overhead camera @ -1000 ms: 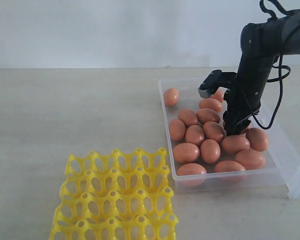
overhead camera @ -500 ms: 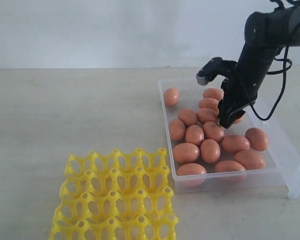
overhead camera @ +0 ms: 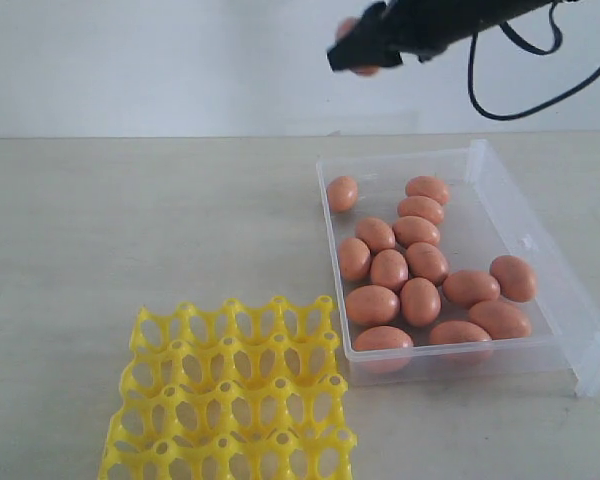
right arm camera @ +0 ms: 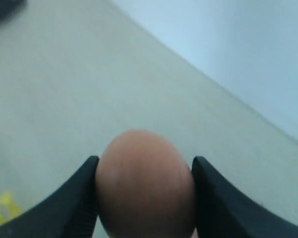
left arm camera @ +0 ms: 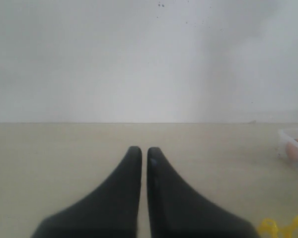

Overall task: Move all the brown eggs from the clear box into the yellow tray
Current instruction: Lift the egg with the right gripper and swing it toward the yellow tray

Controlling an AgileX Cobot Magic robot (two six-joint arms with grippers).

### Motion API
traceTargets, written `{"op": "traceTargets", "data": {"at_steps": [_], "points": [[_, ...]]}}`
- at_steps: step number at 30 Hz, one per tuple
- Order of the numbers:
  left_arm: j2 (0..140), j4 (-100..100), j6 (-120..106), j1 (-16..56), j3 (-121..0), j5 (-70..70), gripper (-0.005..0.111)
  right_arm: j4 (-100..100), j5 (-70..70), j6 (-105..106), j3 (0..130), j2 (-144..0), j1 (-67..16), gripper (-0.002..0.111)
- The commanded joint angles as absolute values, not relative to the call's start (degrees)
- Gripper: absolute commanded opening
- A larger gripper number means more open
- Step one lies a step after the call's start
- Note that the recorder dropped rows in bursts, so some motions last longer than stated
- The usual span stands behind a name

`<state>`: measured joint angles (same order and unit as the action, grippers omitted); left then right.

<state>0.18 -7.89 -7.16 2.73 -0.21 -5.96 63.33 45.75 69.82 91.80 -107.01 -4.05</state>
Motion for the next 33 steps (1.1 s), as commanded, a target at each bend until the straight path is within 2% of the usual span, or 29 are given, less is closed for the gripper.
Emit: {"op": "traceTargets", "data": {"at_steps": [1, 2, 8, 16, 18, 20, 21, 24, 30, 33], "points": [[0.0, -7.9, -7.3, 2.6, 0.0, -5.7, 0.004, 94.3, 42.1, 85.4, 89.3, -106.3, -5.3, 0.0], [0.0, -7.9, -7.3, 2.6, 0.0, -5.7, 0.004, 99.4, 41.9, 87.6, 88.4, -106.4, -5.6, 0.0], [0.0, -7.9, -7.3, 2.6, 0.0, -5.7, 0.004, 99.9, 46.0, 98.1, 84.5, -106.4, -7.9, 0.0], [0.0, -7.9, -7.3, 2.6, 0.0, -6.0, 0.004, 99.9, 56.1, 98.7, 84.5, -106.4, -8.0, 0.0], [0.0, -7.9, -7.3, 2.6, 0.0, -6.0, 0.004, 92.9, 57.4, 99.1, 84.5, -106.4, -8.0, 0.0], [0.0, -7.9, -7.3, 2.6, 0.0, -6.0, 0.004, 75.0, 54.8, 96.3, 84.5, -106.4, -8.5, 0.0], [0.0, -7.9, -7.3, 2.6, 0.0, -6.0, 0.004, 61.3, 50.2, 92.2, 84.5, -106.4, -9.1, 0.0], [0.0, -7.9, -7.3, 2.6, 0.0, -6.0, 0.004, 39.3, 35.9, 82.1, 84.5, -106.4, -10.9, 0.0], [0.0, -7.9, -7.3, 2.6, 0.0, -6.0, 0.004, 41.2, 3.4, 80.8, 84.5, -106.4, -12.3, 0.0], [0.0, -7.9, -7.3, 2.6, 0.0, -5.8, 0.004, 41.2, -3.9, 80.8, 84.5, -106.4, -12.5, 0.0]]}}
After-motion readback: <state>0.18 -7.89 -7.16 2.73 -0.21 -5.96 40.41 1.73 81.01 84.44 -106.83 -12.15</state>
